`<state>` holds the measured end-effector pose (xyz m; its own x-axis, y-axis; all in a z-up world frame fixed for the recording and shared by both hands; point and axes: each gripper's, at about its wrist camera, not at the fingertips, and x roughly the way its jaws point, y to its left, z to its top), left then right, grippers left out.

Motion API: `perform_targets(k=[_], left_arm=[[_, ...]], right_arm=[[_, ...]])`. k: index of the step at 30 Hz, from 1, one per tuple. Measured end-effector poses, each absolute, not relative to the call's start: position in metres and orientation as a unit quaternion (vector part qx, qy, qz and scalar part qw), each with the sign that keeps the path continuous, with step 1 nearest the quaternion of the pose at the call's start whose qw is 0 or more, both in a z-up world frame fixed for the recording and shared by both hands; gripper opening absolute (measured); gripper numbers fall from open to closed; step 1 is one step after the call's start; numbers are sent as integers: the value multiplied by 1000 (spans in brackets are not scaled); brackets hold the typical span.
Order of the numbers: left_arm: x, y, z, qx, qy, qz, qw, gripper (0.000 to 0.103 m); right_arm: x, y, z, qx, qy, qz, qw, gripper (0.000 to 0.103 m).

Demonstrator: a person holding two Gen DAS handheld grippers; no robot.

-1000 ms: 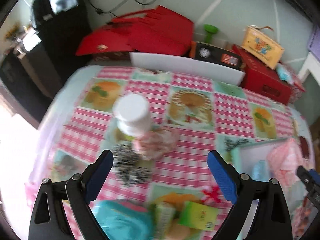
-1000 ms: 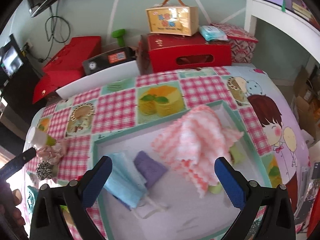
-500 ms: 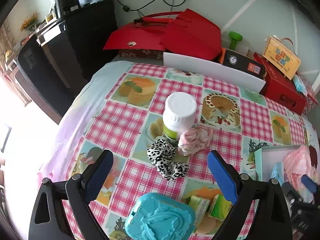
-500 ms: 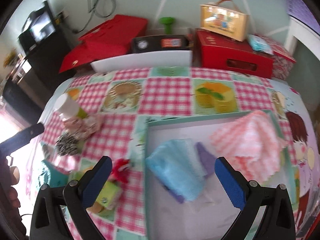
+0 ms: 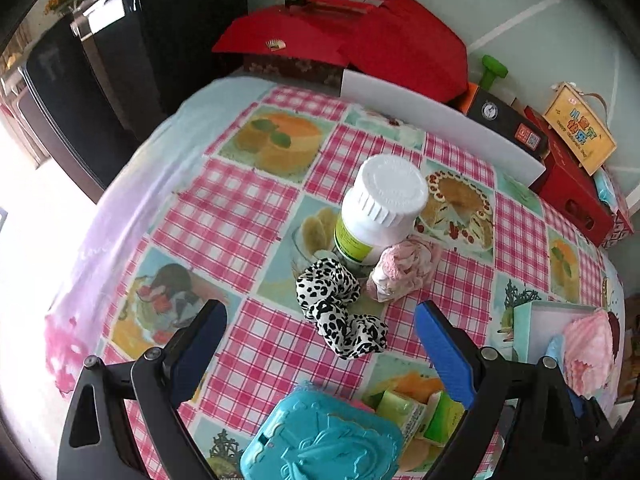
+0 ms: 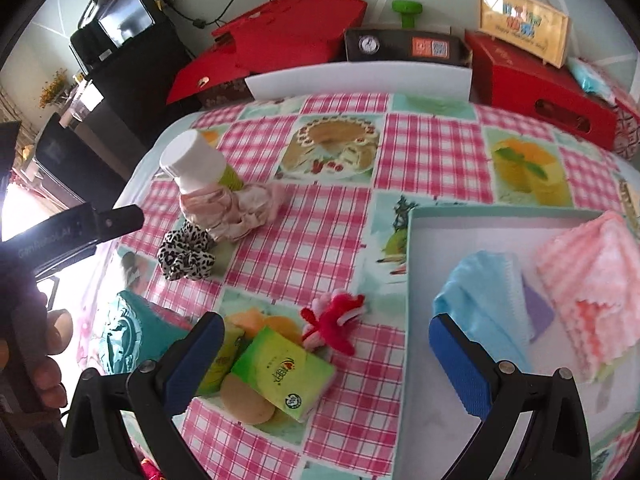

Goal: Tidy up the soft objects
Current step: 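Move both open tools back toward the scrunchies and red plush toy, then grasp the leopard scrunchie with the left tool while the right tool grasps the red plush toy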

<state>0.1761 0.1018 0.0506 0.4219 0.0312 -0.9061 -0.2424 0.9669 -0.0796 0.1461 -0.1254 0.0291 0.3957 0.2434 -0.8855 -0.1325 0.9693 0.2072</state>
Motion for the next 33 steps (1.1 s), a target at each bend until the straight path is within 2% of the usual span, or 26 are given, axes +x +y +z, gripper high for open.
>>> perform_targets(k=[8,11,18,21,25,28,30,33], left_arm=[[185,101,36,-113,552,73,823,95],[187,101,35,-114,552,73,823,95],[203,105,23,-142,569,57,808,95],[208,103,15,-142,585,54,797,93],[215,103,12,-136,598,55,788,84],[223,106,7,-139,613,54,776,69],[226,107,3,-135,620,58,771,64],[231,108,-4,-130,632,59,762,51]], right_arm=[[153,-124,21,81,548,130,823,102],[155,-122,17,90,551,140,817,92],[159,-118,7,86,561,144,811,80],[160,-117,1,83,569,143,805,72],[162,-119,-2,83,572,144,803,68],[165,-122,-7,88,580,139,798,57],[166,-124,-9,90,583,135,796,56],[166,-125,-11,84,585,127,796,50]])
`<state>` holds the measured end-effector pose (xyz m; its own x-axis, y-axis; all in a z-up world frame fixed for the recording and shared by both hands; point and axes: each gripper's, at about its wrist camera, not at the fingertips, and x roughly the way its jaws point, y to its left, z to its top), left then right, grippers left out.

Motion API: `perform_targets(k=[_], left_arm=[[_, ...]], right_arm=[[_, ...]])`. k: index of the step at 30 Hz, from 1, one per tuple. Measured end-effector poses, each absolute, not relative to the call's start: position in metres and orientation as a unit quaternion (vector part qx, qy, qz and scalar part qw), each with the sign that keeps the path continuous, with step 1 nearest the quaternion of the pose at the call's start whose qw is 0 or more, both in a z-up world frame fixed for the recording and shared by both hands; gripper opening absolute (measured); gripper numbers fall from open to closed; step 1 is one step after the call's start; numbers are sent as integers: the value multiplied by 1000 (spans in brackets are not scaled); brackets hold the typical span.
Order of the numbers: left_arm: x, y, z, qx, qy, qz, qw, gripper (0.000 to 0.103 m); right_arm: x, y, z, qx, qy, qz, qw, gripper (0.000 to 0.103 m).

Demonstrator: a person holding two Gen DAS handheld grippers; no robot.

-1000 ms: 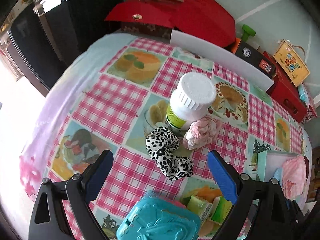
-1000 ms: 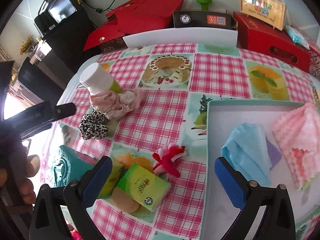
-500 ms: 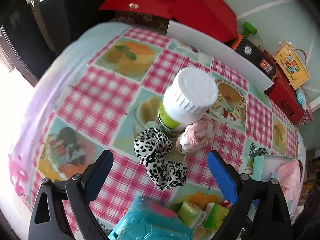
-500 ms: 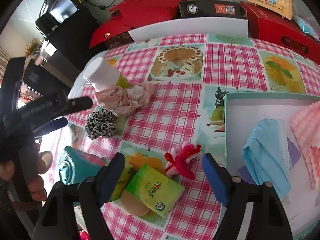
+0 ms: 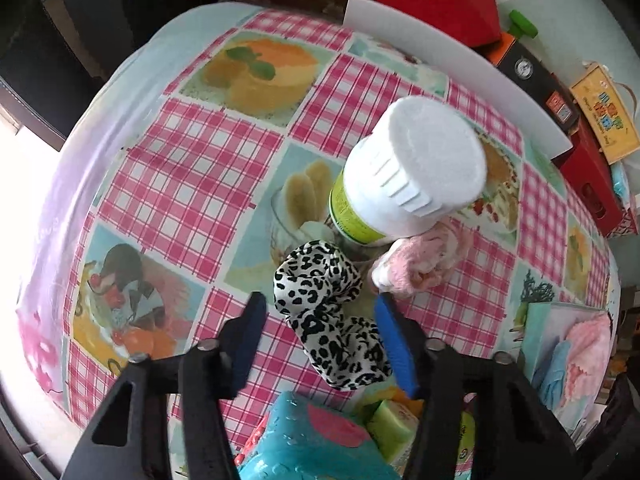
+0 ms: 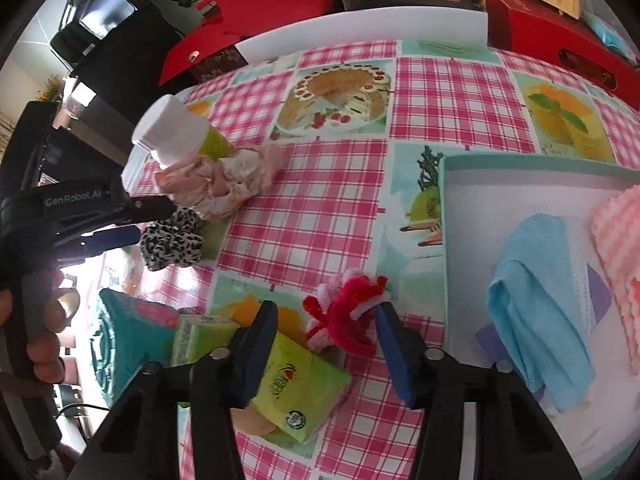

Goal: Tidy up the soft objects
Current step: 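Grasp the leopard scrunchie with the left tool while the right tool grasps the red plush toy, then carry the leopard scrunchie and red plush toy into the tray and open both tools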

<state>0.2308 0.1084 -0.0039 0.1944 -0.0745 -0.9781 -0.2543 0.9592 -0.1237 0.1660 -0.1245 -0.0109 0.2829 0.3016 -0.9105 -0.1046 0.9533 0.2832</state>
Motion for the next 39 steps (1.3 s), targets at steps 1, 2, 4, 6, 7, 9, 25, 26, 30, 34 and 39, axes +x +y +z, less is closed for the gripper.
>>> perform_targets(k=[1,2,4,6,7,9,25,26,30,34,39], left_arm=[[233,108,-7,-127,637,59,758,47],[235,108,-10,-124,640,61,756,42],[237,108,-15,-119,647,63,751,32],[238,107,-17,-117,648,60,750,29],[238,105,-18,-114,648,61,751,27],[237,104,-20,-112,645,64,753,23],[175,99,-4,-173,578,53,796,20],[172,99,-4,-176,575,52,798,20],[163,93,1,-172,568,45,804,20],[165,94,14,-167,554,45,814,20],[164,102,25,-174,540,49,822,20]], right_arm=[[166,-125,-12,85,586,127,796,49],[167,-125,-13,87,587,127,795,49],[167,-125,-15,90,590,126,793,42],[167,-126,-18,92,592,125,791,40],[167,-125,-19,93,593,125,790,40],[168,-127,-21,100,594,125,788,36],[166,-136,-20,118,590,116,790,33],[165,-136,-19,119,589,116,791,33],[164,-137,-15,119,585,115,794,33],[161,-139,-11,121,580,117,797,33],[159,-142,-3,127,570,117,803,33]])
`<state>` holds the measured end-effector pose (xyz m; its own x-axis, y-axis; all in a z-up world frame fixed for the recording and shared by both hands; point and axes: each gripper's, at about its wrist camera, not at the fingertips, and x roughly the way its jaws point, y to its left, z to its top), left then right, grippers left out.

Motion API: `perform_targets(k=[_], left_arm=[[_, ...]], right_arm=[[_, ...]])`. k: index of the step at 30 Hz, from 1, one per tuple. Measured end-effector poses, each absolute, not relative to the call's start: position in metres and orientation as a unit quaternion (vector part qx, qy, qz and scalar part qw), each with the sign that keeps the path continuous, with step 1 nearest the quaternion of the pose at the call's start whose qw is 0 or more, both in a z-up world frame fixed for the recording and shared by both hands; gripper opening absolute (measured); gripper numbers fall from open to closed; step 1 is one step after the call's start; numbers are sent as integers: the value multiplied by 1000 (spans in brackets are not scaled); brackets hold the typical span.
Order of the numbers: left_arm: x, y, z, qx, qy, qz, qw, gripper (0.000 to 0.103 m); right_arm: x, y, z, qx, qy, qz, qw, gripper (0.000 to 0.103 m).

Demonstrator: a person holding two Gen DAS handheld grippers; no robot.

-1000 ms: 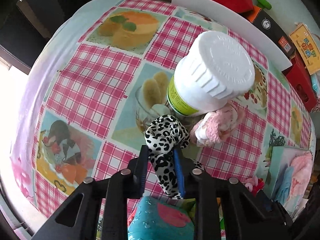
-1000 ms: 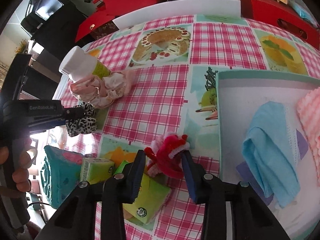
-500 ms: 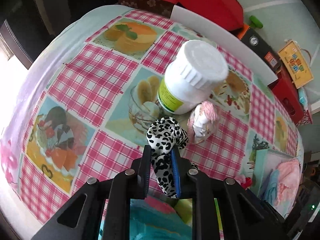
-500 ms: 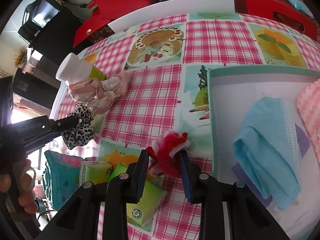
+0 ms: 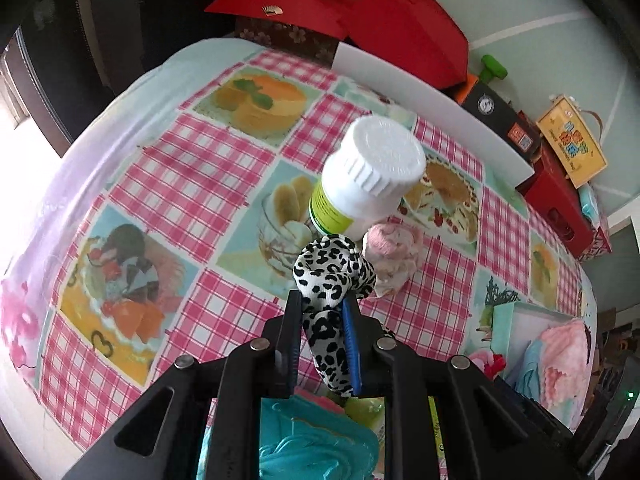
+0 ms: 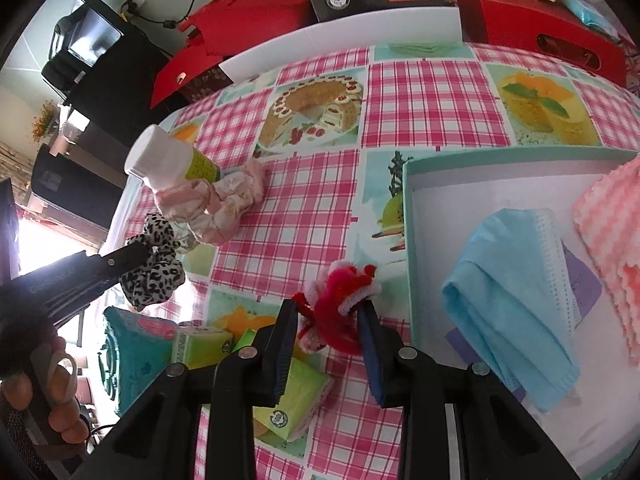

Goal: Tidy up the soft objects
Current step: 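Carry the leopard scrunchie and red plush toy into the tray and open both tools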

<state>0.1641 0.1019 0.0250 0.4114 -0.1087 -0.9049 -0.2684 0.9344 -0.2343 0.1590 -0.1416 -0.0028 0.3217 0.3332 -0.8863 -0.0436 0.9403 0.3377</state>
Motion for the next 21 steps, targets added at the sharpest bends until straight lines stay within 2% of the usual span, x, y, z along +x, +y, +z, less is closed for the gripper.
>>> perform_targets(k=[21], left_arm=[[134,87,112,-207,423,-34,882,20]], right_arm=[[132,-165,80,114,468,89,872,33]])
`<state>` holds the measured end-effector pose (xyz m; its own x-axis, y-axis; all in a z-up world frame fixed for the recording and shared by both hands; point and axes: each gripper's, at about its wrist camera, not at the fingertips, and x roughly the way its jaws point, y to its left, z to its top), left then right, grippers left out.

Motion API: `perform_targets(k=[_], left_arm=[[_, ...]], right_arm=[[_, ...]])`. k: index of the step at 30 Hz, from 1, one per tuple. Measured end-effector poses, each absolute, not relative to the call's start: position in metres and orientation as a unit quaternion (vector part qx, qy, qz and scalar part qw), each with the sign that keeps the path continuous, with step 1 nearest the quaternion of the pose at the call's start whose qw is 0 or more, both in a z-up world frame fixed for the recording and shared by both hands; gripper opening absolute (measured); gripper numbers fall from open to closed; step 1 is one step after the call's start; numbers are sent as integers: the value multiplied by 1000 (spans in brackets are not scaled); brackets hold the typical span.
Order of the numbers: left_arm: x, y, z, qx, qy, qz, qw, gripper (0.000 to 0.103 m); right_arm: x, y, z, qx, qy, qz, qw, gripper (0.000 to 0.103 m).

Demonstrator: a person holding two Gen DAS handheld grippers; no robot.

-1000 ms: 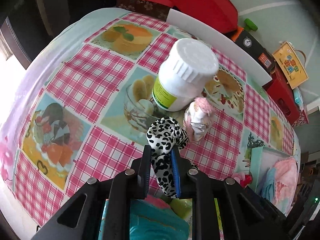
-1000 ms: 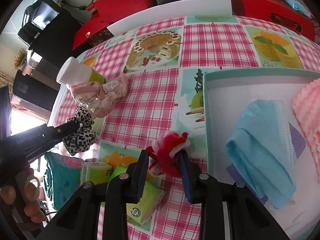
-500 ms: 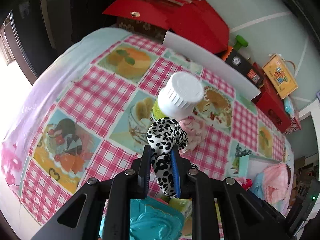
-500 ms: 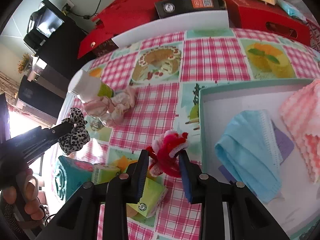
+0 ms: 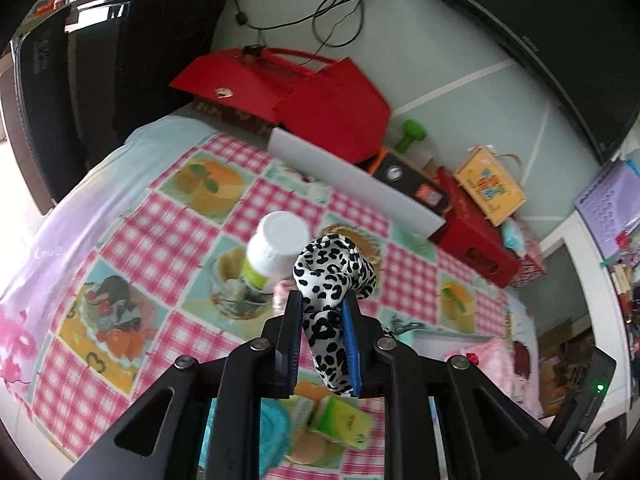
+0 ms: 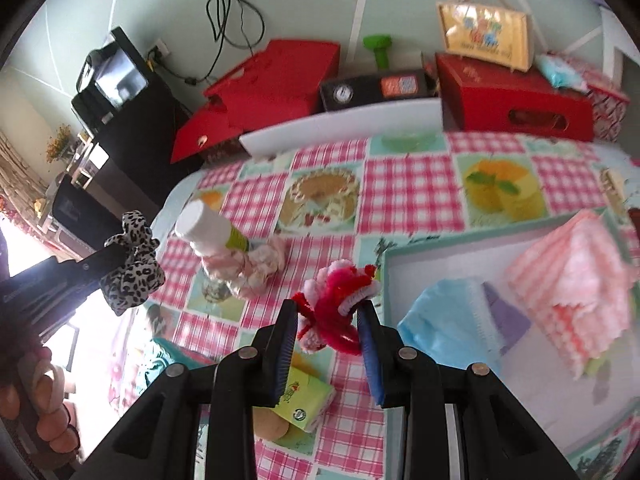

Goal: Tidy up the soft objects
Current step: 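Carry the leopard scrunchie and red plush toy into the tray and open both tools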

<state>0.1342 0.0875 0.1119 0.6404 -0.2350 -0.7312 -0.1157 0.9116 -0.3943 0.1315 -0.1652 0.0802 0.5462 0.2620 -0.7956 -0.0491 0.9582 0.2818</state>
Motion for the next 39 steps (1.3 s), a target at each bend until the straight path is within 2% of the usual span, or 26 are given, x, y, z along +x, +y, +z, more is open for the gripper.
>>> perform_targets(k=[6,25,32,39], left_arm=[[131,66,120,-191,411,-59,889,20],[121,-57,103,-74,455,-165,872,20],[110,-115,85,-5,485,-203,851,20],[111,-149,42,44,540,-205,815,20]], right_arm=[[132,-190,90,121,453,57,881,33],[114,-319,95,182,428,-109,878,33],[104,-341,97,189,428,-129,875,33],[114,-330,84,171,457,-111,866,34]])
